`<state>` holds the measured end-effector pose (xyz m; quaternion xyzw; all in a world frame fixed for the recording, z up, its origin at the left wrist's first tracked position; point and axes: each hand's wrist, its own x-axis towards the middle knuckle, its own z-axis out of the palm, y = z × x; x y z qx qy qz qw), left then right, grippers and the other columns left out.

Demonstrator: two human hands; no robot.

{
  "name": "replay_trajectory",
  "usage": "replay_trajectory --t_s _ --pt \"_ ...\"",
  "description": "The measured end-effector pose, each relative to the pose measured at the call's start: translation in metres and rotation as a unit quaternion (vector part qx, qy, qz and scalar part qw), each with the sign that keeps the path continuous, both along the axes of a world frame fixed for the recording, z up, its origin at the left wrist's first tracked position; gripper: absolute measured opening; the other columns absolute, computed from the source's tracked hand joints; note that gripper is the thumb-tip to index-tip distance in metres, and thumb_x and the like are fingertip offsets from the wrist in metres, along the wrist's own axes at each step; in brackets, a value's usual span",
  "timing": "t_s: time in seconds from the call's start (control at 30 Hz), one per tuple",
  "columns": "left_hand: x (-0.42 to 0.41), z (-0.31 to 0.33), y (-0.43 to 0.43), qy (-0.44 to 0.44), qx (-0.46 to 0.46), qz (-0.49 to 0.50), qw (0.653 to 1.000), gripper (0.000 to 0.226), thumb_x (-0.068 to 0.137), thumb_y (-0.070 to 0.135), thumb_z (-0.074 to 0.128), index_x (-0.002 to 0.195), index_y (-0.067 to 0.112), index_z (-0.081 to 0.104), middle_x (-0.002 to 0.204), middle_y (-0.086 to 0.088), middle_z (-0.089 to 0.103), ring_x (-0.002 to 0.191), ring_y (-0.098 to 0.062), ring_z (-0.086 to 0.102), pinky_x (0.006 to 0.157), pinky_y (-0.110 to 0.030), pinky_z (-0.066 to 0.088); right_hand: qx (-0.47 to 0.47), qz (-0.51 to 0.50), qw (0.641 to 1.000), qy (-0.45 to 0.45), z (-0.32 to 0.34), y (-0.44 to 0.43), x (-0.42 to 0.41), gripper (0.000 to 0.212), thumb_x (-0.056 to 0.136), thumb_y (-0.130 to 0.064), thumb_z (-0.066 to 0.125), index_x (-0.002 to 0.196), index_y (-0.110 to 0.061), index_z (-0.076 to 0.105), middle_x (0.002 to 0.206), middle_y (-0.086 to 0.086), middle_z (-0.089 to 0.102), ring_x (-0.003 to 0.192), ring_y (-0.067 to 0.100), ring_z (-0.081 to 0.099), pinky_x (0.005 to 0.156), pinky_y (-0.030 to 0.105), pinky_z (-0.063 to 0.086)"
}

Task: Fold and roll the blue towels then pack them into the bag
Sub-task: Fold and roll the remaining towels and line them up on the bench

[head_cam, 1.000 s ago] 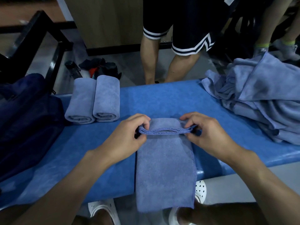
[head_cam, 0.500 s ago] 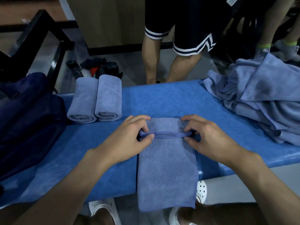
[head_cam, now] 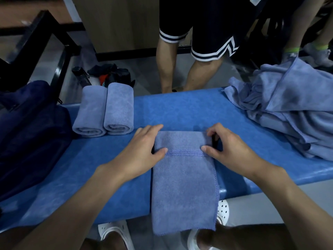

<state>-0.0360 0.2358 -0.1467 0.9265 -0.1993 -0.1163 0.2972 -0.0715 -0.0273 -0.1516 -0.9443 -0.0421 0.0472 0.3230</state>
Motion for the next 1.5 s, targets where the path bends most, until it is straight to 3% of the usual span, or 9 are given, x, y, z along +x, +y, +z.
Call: replay_trajectory --t_s 0.13,0.37,0.47,0.6,0.8,1.0,1.1,1.27,1.5 --pt "0.002 0.001 0.001 0.017 -0.026 -0.001 0.999 0.061 0.092 0.031 0.067 0.146 0.026 0.04 0.126 0.015 0.044 0.12 -0.004 0.04 0.102 -0.021 0.036 0.015 -0.016 0.998 0.058 0.006 0.0 0.002 0.066 0.08 -0.035 0.077 0.136 -0.025 0.043 0.119 -0.007 0.052 0.111 0.013 0.049 0.101 0.032 0.04" --pt "0.007 0.0 0.0 0.055 -0.083 0.034 0.994 0.058 0.086 0.024 0.075 0.137 0.029 0.049 0.114 0.014 0.054 0.097 0.005 0.054 0.083 -0.011 0.043 0.059 -0.023 0.996 0.066 0.009 0.004 0.003 0.036 0.077 -0.024 0.077 0.093 -0.028 0.046 0.085 -0.004 0.056 0.073 0.011 0.051 0.065 0.029 0.047" --pt "0.006 0.004 -0.003 0.002 -0.113 0.073 0.991 0.044 0.086 0.021 0.075 0.125 0.028 0.056 0.101 0.017 0.06 0.091 0.001 0.056 0.075 -0.005 0.041 0.053 -0.054 0.997 0.005 0.005 0.009 0.005 0.038 0.081 -0.022 0.074 0.109 -0.03 0.05 0.098 -0.007 0.055 0.087 0.011 0.052 0.076 0.025 0.047" --pt "0.006 0.005 -0.006 -0.122 -0.071 0.025 0.99 0.036 0.086 0.015 0.072 0.118 0.022 0.06 0.103 0.019 0.05 0.099 -0.005 0.046 0.09 -0.014 0.035 -0.038 0.0 0.989 -0.143 0.005 0.011 0.008 0.031 0.077 -0.011 0.074 0.101 -0.023 0.058 0.096 -0.011 0.054 0.093 0.015 0.047 0.085 0.044 0.043" --pt "-0.004 0.007 0.006 -0.083 -0.059 -0.038 0.994 0.035 0.075 0.046 0.076 0.104 0.032 0.061 0.108 0.02 0.049 0.108 -0.005 0.043 0.091 -0.016 0.035 0.009 0.048 0.995 -0.082 0.007 0.004 -0.008 0.037 0.074 -0.06 0.063 0.098 -0.033 0.054 0.108 -0.016 0.05 0.106 0.012 0.048 0.093 0.033 0.041" --pt "-0.011 0.005 0.005 -0.028 -0.109 -0.041 0.993 0.02 0.083 0.052 0.066 0.084 0.032 0.062 0.113 0.021 0.053 0.113 -0.005 0.047 0.092 -0.01 0.031 0.032 0.042 0.997 -0.048 0.005 0.003 -0.018 0.024 0.086 -0.056 0.048 0.082 -0.033 0.052 0.111 -0.015 0.051 0.113 0.011 0.048 0.094 0.034 0.042" --pt "-0.011 0.004 0.007 0.018 -0.107 -0.041 0.993 0.017 0.086 0.036 0.074 0.093 0.033 0.059 0.112 0.018 0.057 0.113 -0.005 0.052 0.092 -0.019 0.038 0.02 0.034 0.999 -0.026 0.007 0.002 -0.019 0.021 0.087 -0.052 0.056 0.092 -0.032 0.052 0.11 -0.016 0.056 0.108 0.008 0.049 0.094 0.038 0.043" --pt "-0.011 0.007 0.008 0.05 -0.027 -0.045 0.997 0.059 0.085 0.049 0.07 0.138 0.035 0.047 0.126 0.022 0.05 0.12 0.005 0.044 0.103 -0.018 0.036 -0.021 0.049 0.998 0.026 0.009 -0.002 -0.018 0.054 0.085 -0.056 0.061 0.133 -0.033 0.049 0.121 -0.02 0.054 0.111 0.004 0.046 0.102 0.038 0.041" --pt "-0.01 0.009 0.005 0.056 -0.06 -0.041 0.996 0.06 0.085 0.041 0.074 0.138 0.031 0.049 0.118 0.026 0.048 0.115 0.008 0.047 0.098 -0.011 0.038 0.026 0.034 0.999 0.025 0.006 0.004 -0.013 0.054 0.084 -0.03 0.074 0.132 -0.018 0.054 0.109 -0.011 0.048 0.096 -0.003 0.049 0.08 0.007 0.036"
